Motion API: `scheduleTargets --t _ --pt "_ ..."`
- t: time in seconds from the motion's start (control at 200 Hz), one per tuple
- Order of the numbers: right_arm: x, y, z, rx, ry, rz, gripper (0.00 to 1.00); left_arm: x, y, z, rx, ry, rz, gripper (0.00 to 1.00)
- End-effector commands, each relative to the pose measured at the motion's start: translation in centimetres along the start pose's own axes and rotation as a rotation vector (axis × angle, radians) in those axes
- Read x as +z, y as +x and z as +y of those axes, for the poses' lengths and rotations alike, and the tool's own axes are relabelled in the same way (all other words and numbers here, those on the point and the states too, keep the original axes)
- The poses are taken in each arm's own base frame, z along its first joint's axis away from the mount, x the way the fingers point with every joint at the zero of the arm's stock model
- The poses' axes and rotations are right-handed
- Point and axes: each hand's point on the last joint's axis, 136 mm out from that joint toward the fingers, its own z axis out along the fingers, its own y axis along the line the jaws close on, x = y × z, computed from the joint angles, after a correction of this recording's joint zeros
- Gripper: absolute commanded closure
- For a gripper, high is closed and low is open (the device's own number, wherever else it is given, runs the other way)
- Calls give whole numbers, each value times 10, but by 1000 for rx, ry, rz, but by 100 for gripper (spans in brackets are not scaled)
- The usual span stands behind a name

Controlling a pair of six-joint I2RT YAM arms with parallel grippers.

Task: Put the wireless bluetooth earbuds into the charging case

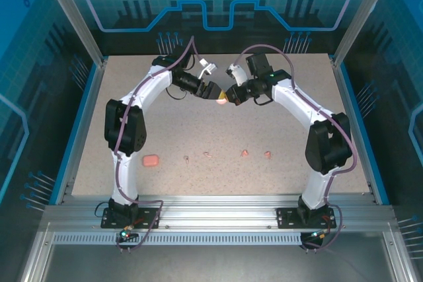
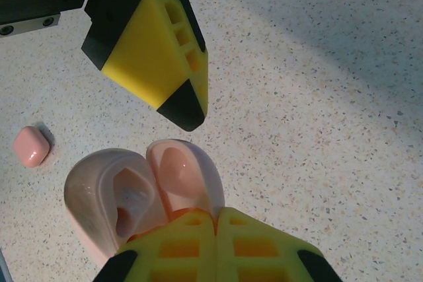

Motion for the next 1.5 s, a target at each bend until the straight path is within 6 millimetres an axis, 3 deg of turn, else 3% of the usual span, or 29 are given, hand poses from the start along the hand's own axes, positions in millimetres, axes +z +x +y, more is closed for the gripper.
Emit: scheduleTargets --t 0.0,0.17,0.665,1.07,1.496 --pt "-2 -5 12 -28 -34 -2 100 -6 -3 -15 25 14 0 1" --pt "-1 -4 14 -34 -31 13 100 -9 -2 -21 43 15 1 3" --pt "-12 0 14 -76 13 35 100 -4 3 -33 17 132 27 32" --pt "-14 -7 16 -77 6 21 100 12 15 -24 -22 152 74 40" --pt "-15 -5 16 -79 6 26 100 16 11 -23 -19 160 68 54"
